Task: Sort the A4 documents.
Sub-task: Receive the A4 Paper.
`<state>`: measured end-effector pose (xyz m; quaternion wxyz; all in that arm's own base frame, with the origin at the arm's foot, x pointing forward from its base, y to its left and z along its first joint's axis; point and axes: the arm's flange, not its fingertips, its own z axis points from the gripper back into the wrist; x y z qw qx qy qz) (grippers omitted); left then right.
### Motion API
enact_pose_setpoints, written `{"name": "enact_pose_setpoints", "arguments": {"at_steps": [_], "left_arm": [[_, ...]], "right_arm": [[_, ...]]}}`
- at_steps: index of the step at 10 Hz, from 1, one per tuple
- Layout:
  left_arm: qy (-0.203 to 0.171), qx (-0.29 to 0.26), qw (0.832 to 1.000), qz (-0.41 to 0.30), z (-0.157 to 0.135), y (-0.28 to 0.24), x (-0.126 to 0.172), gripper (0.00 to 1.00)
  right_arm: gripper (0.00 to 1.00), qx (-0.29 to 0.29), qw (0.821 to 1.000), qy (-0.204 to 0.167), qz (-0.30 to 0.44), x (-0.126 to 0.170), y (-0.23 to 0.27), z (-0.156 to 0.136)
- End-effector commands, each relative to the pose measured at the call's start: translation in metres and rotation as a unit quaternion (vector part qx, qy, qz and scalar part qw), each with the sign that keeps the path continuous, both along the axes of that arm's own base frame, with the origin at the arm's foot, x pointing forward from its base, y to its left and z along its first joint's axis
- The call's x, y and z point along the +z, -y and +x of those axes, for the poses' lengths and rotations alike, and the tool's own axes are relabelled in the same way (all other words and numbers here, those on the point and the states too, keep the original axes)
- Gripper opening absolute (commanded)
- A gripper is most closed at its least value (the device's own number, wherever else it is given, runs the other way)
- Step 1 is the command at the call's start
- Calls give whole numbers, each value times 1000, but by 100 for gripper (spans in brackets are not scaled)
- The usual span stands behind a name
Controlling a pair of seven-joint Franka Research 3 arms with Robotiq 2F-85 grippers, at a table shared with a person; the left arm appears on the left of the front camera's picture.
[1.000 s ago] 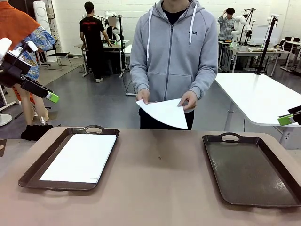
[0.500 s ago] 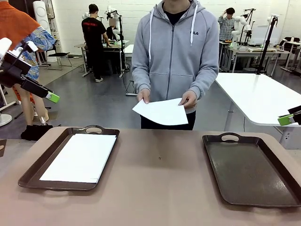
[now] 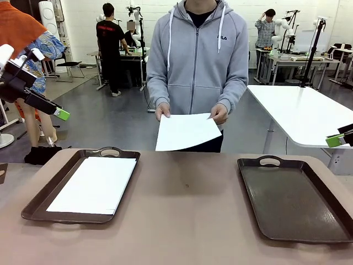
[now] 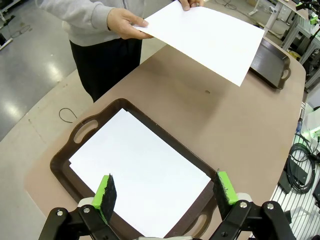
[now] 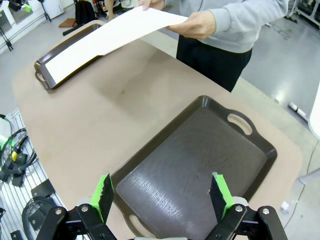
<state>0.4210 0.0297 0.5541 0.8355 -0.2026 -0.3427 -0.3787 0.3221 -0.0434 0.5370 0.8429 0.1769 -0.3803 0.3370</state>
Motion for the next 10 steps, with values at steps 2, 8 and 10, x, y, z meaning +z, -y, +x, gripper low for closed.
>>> {"name": "enact_pose_setpoints", "arguments": {"at_steps": [2,8,10], "left_arm": [[4,-1,1000,3,0,-2,0,100],[4,-1,1000,3,0,-2,0,100],[4,-1,1000,3,0,-2,0,100]], "right_arm": [[100,10,1000,0,10,-2,-1,2],[100,10,1000,0,10,-2,-1,2],[100,10,1000,0,10,-2,-1,2]]}}
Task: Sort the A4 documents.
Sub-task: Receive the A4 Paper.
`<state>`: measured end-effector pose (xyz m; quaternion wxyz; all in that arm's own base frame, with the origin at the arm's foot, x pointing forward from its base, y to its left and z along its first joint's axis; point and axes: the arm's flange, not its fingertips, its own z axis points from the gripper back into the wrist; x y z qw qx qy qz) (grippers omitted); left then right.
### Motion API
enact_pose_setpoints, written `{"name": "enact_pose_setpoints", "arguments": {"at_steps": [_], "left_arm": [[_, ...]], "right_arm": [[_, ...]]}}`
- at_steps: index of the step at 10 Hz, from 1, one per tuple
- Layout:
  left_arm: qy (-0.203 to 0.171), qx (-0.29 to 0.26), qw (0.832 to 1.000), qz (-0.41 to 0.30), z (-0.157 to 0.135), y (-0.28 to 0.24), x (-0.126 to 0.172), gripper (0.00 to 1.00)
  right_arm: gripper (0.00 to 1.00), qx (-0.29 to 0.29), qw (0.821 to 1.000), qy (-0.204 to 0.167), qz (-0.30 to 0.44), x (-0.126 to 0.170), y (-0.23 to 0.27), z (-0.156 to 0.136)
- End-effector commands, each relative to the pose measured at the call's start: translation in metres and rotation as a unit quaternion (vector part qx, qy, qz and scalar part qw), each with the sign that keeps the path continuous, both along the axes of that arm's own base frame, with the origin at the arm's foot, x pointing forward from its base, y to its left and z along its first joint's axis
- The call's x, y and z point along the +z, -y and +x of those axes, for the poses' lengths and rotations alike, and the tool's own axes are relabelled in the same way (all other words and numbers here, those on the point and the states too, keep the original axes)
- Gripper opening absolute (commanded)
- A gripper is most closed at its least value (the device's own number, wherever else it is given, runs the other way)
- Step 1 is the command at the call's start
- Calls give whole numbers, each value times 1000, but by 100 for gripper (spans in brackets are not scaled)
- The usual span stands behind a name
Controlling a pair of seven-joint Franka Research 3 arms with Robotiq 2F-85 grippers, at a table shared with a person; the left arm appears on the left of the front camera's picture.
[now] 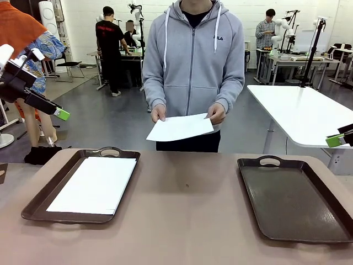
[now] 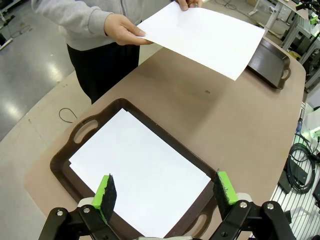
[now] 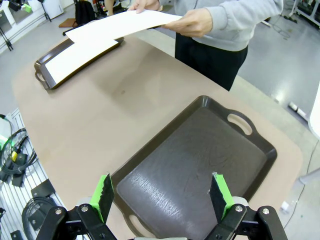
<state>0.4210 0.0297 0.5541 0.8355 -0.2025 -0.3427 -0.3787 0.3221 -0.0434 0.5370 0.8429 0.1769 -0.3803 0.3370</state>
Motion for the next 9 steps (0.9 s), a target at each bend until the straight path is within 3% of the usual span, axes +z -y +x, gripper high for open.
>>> {"name": "enact_pose_setpoints", "arguments": {"at_steps": [1,9], "left_arm": [[4,-1,1000,3,0,-2,0,100],[4,-1,1000,3,0,-2,0,100]], "right_arm": [[100,10,1000,0,10,-2,-1,2],[100,10,1000,0,10,-2,-1,2]]}}
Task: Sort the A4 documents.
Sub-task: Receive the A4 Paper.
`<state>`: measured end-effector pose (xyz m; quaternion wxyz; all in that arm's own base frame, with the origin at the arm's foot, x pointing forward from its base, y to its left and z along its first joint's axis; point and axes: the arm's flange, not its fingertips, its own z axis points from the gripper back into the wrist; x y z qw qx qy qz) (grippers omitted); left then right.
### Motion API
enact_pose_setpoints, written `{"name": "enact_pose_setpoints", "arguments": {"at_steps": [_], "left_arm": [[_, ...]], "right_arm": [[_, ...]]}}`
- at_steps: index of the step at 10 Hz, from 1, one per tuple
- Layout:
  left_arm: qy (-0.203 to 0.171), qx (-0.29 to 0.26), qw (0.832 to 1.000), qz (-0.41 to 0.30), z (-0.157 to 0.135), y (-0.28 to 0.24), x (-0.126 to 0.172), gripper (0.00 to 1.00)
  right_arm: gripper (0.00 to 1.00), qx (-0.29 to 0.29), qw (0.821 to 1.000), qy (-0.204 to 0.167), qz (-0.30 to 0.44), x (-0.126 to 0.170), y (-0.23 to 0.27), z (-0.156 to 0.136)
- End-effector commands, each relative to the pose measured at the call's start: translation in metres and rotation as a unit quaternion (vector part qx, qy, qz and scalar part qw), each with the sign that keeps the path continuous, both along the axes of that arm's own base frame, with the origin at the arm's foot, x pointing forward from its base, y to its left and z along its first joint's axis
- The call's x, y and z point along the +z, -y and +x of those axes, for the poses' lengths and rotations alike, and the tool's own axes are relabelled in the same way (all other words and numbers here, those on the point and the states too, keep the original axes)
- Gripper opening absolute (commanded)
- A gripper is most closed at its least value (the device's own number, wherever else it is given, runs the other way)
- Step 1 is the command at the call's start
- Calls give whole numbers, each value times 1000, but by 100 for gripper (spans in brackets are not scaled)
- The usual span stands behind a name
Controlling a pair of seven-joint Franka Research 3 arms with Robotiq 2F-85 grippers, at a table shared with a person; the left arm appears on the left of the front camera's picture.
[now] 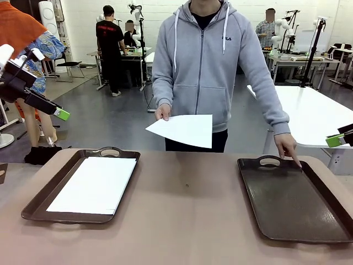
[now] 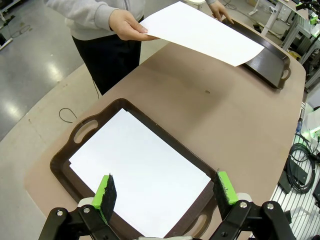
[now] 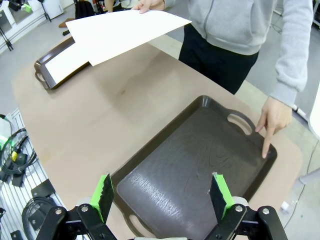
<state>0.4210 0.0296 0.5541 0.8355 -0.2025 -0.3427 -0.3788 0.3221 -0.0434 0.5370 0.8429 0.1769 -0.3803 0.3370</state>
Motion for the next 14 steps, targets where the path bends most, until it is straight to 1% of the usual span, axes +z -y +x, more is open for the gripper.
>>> {"name": "enact_pose_setpoints", "arguments": {"at_steps": [1,14], "left_arm": [[4,-1,1000,3,0,-2,0,100],[4,-1,1000,3,0,-2,0,100]], "right_arm": [[100,10,1000,0,10,-2,-1,2],[100,10,1000,0,10,-2,-1,2]]}}
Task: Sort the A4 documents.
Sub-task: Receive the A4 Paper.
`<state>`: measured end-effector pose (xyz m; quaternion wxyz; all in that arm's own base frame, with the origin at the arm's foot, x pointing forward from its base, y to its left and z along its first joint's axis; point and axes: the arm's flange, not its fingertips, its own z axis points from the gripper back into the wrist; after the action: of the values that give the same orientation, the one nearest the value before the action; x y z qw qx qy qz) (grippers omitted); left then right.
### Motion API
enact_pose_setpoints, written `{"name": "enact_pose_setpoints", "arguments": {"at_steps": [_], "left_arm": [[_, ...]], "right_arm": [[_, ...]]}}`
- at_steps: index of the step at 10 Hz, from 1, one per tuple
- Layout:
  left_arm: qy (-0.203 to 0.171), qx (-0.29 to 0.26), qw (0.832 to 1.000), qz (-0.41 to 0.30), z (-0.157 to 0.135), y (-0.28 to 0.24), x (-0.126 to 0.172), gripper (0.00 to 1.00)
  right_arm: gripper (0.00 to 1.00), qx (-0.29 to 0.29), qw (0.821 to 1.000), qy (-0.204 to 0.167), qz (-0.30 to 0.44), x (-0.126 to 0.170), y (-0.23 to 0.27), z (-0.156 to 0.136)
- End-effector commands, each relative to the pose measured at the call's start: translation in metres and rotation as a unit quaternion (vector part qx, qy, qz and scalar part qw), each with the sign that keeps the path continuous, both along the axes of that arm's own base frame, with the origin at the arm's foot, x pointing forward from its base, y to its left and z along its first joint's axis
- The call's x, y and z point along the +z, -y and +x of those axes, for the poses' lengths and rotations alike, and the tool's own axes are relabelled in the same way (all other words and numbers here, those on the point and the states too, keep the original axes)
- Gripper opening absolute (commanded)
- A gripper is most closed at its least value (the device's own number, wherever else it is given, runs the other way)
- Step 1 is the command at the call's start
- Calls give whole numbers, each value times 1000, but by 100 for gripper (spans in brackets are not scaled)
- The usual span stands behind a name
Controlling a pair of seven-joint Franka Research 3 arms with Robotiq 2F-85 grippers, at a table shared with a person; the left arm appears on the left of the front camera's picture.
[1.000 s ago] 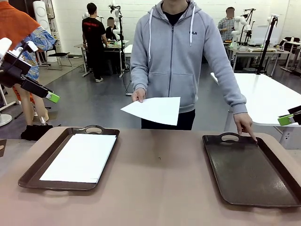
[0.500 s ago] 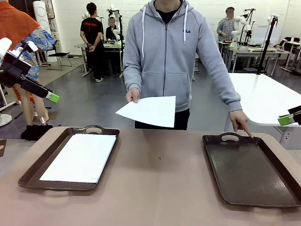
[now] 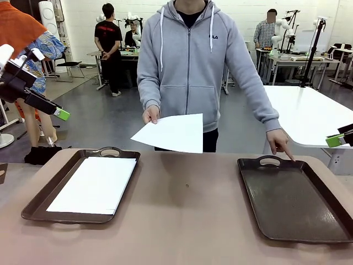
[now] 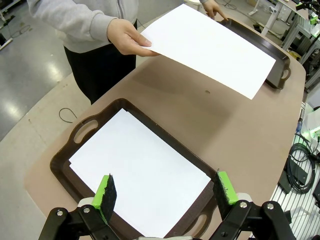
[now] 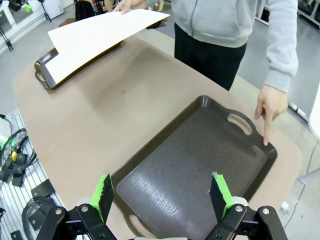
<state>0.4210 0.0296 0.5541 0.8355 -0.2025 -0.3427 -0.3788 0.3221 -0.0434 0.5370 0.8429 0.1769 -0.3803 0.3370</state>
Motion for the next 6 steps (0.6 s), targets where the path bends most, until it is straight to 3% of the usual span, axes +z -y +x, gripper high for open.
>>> {"name": "enact_pose_setpoints", "arguments": {"at_steps": [1,3,6], "left_arm": [[4,-1,1000,3,0,-2,0,100],[4,-1,1000,3,0,-2,0,100],[4,-1,1000,3,0,-2,0,100]], "right_arm": [[100,0,1000,0,0,0,0,0],[100,-29,998,-50,35,4,-21,19],[100,-6,986,-139,93,3,-69,65]]}}
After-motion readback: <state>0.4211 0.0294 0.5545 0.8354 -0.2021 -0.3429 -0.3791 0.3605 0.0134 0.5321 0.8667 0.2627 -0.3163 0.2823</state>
